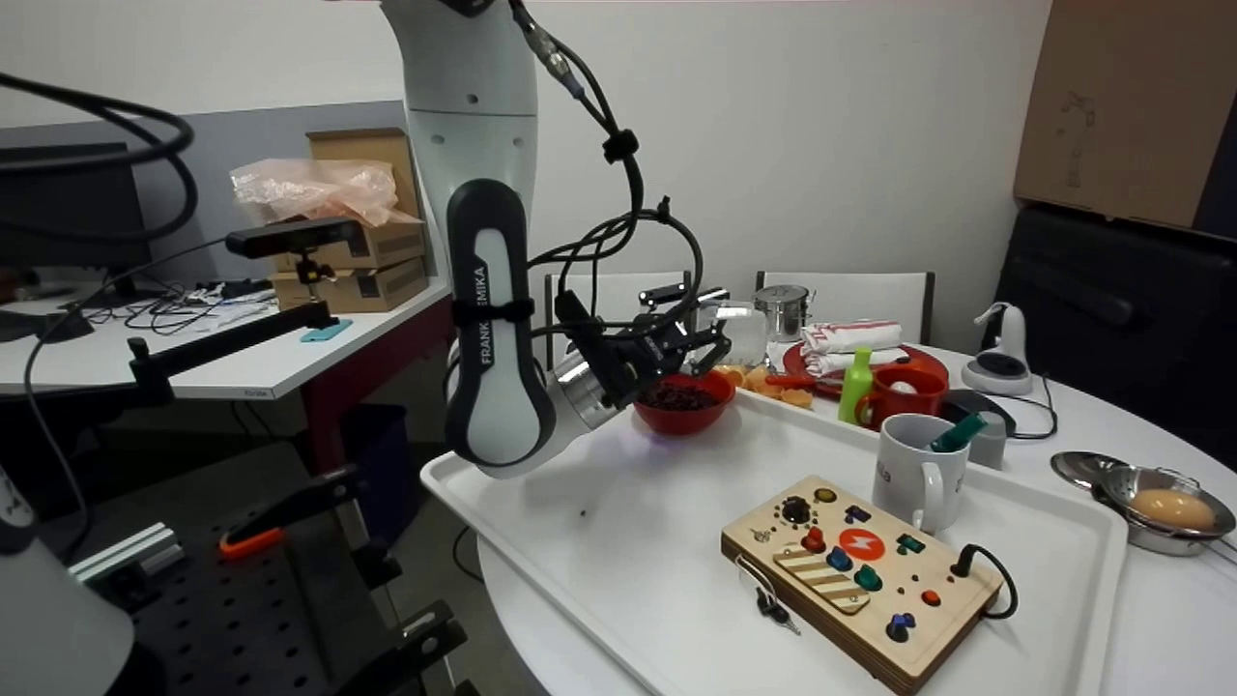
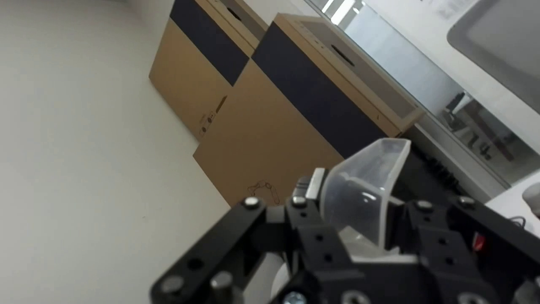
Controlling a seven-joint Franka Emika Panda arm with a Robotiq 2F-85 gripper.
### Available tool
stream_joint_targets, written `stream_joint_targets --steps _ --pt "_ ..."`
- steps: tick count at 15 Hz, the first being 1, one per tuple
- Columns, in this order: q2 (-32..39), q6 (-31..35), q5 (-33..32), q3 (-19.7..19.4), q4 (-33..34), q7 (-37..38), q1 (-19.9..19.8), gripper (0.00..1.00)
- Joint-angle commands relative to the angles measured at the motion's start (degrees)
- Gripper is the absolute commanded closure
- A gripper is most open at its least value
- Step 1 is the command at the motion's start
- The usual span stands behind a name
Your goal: Pour the contents in the clear jug into the red bowl on the table.
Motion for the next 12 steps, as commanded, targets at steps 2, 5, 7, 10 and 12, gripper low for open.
stream_joint_targets --steps 2,5,7,10,12 --pt "-7.09 10.64 -2.52 2.55 -4.83 6.94 -2.65 0.89" --pt "-11.24 19.72 -2.79 3.40 -6.43 11.00 -4.44 0.89" --pt "-14.67 26.57 -3.11 3.64 -7.75 13.77 -5.97 0.89" --pt "-19.21 36.87 -3.59 3.75 -9.30 18.40 -8.50 0.89" --pt "-15.98 34.37 -1.81 2.57 -6.15 16.68 -6.39 0.89"
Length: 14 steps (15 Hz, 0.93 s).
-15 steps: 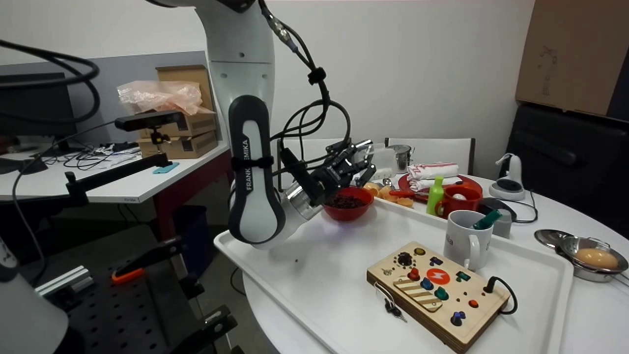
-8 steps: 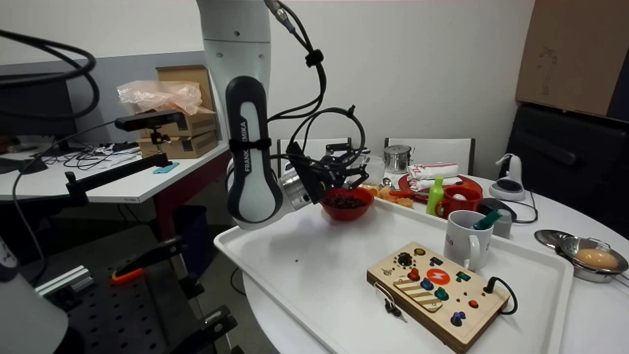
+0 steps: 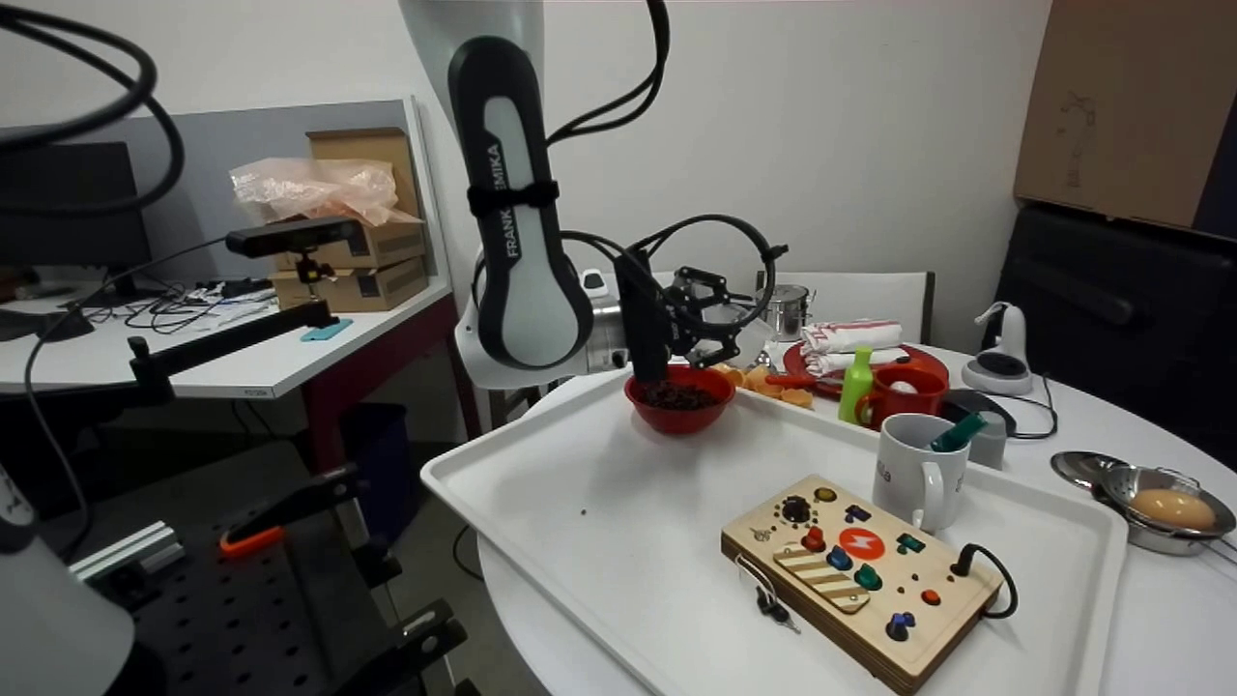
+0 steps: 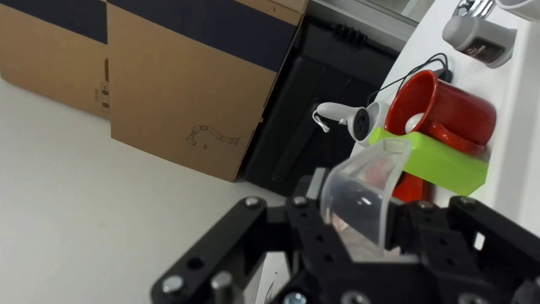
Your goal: Pour the contents in the clear jug into the red bowl on the table.
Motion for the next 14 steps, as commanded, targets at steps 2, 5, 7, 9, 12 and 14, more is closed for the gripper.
stream_joint_targets --steps 2,5,7,9,12,14 --pt "-1.57 1.92 0.28 -0.46 -0.83 0.83 -0.07 0.89" --pt "-3.65 11.92 -4.08 0.40 -1.88 4.59 -2.17 0.90" --pt "-5.93 20.75 -2.42 -5.19 -1.48 9.95 4.53 0.90" --pt "-7.11 29.72 -2.69 -8.10 -0.24 13.83 7.19 0.90" --pt "-8.68 42.97 -2.61 -11.54 2.93 18.79 10.93 0.90" --pt "-9.19 48.23 -2.57 -11.50 4.89 19.54 10.87 0.89"
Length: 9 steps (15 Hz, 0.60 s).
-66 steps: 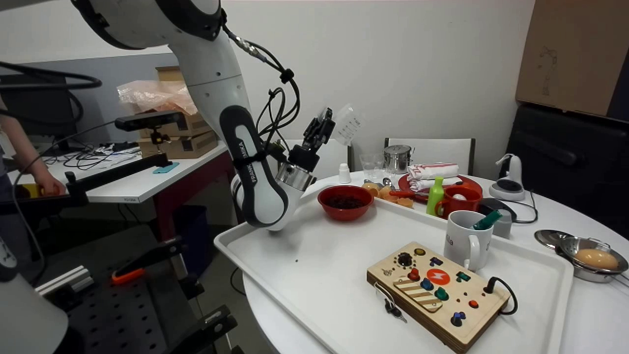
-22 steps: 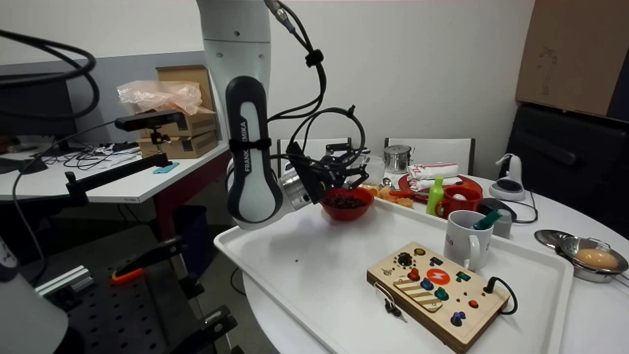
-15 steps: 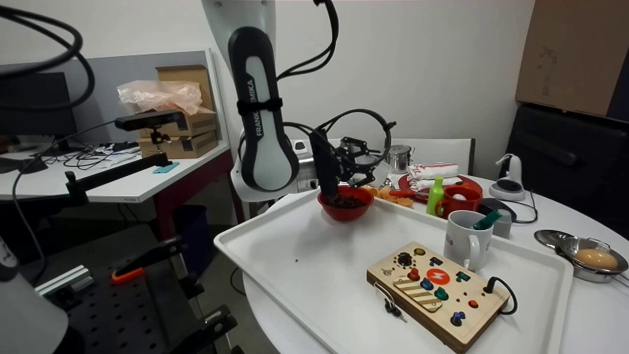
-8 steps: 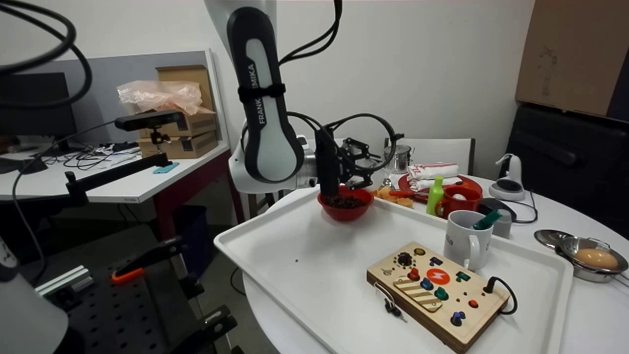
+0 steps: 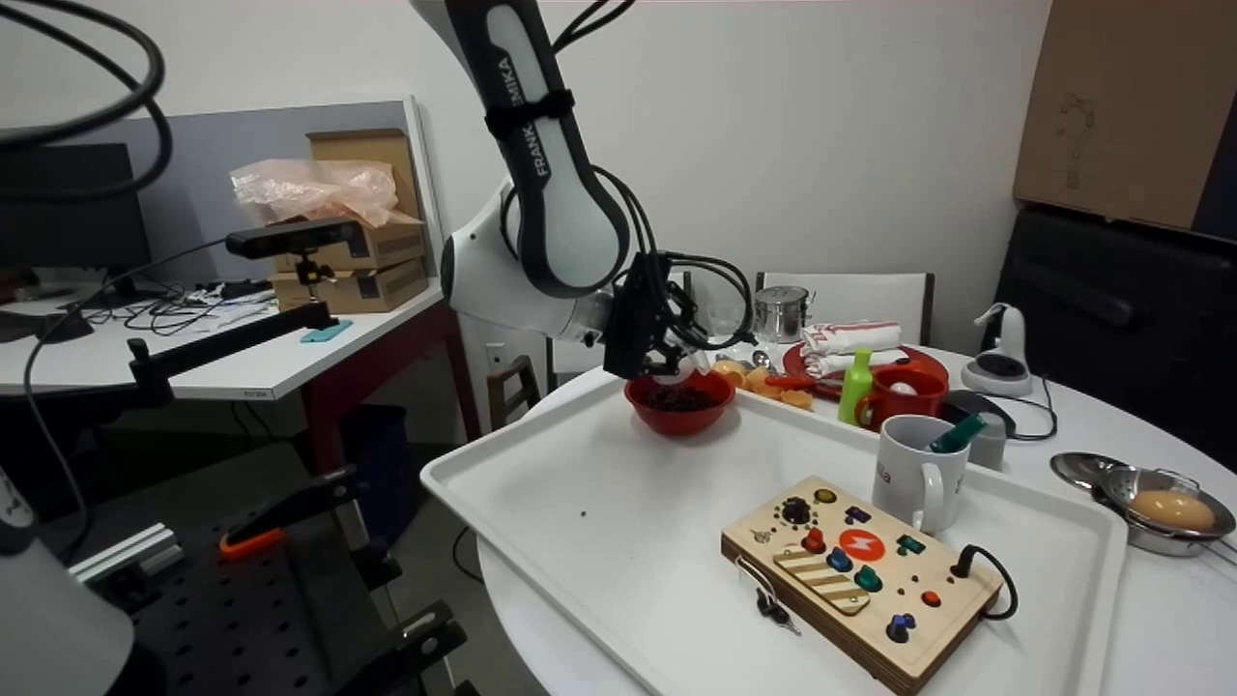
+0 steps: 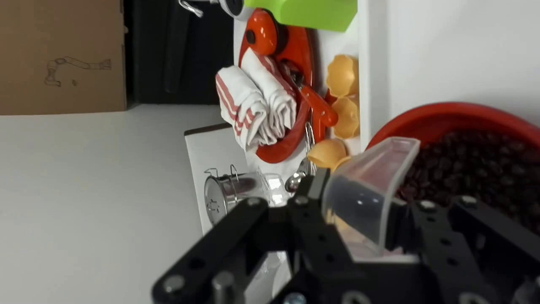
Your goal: Pour the contents in the clear jug into the red bowl on the table.
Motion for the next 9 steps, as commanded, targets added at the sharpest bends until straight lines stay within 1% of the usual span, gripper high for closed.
stream_joint_targets --steps 1,2,3,5,7,9 --pt "-2.00 9.82 0.01 -1.49 2.99 3.14 1.37 0.90" --pt "-2.19 10.28 0.02 5.54 3.63 -0.91 -5.99 0.90" --pt "-2.29 12.18 0.17 6.30 4.49 -0.51 -6.98 0.90" --pt "-2.38 13.53 0.32 8.25 5.28 0.79 -10.75 0.90" --pt "-3.08 13.28 0.47 9.32 5.14 1.74 -13.80 0.90" --pt "-3.51 12.00 0.38 9.94 4.68 2.02 -15.79 0.90"
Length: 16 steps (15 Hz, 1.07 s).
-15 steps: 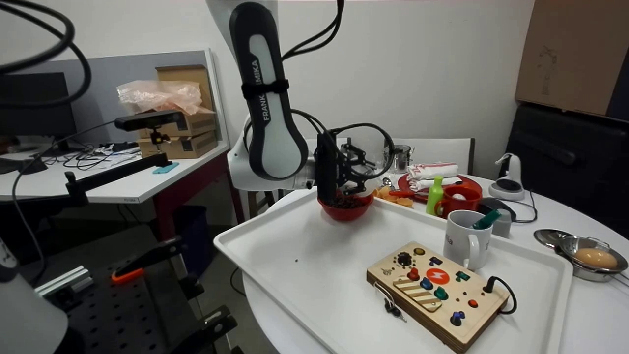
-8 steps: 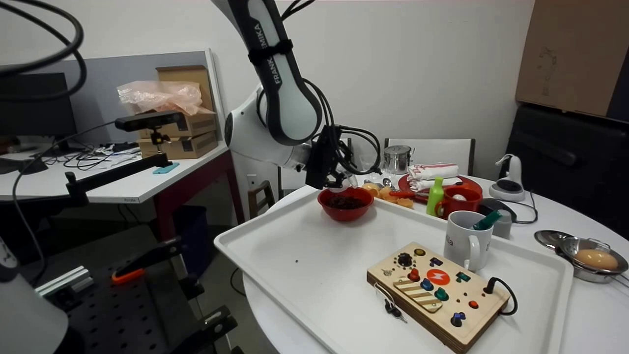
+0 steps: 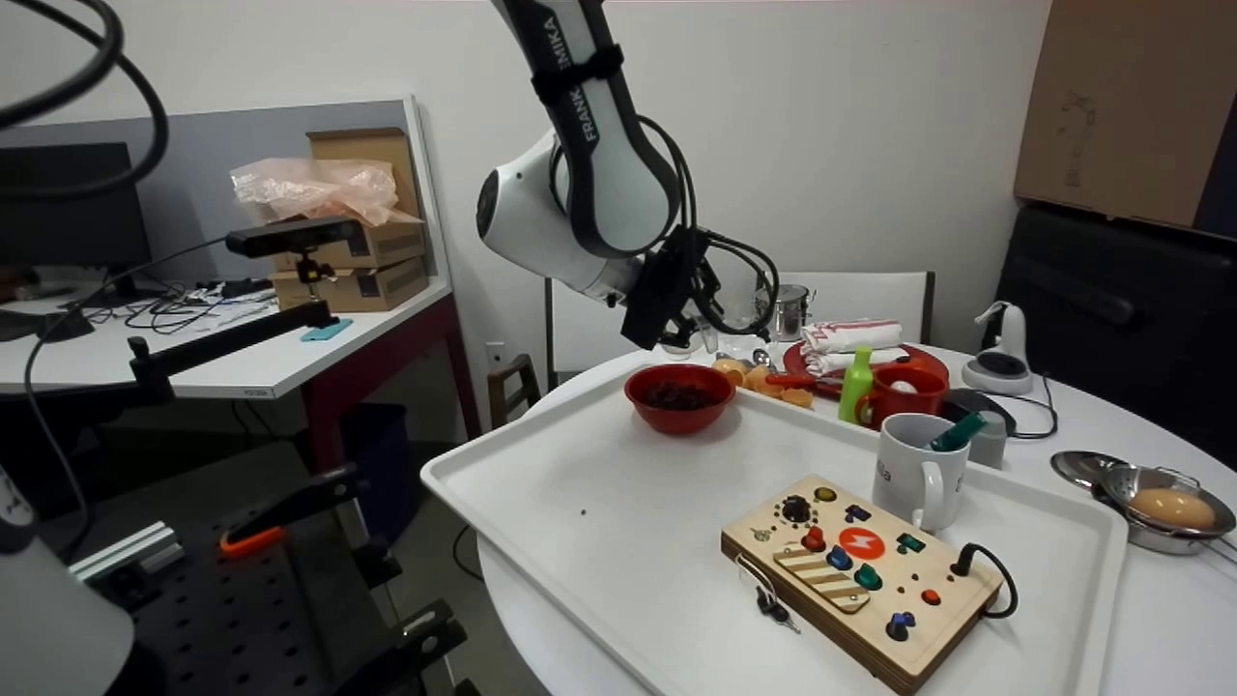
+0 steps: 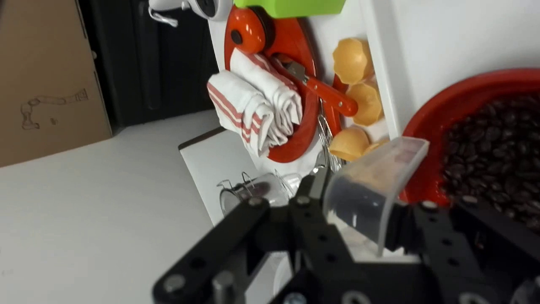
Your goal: Pour the contents in the clear jug into the red bowl on the table.
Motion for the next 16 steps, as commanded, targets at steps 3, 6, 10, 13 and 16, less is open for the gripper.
stream_joint_targets --steps 3,6,10,13,16 --pt "-0.49 -0.23 0.23 1.82 -0.08 -0.74 -3.88 0.90" --pt "0.11 2.80 5.20 2.34 1.04 -1.08 -4.26 0.89" --pt "-0.26 5.55 15.96 1.79 1.71 -1.37 -5.54 0.89" --pt "-0.72 5.57 21.26 1.20 2.11 -1.16 -6.35 0.90" --pt "-0.96 1.92 27.22 -0.23 2.13 -1.62 -6.04 0.89"
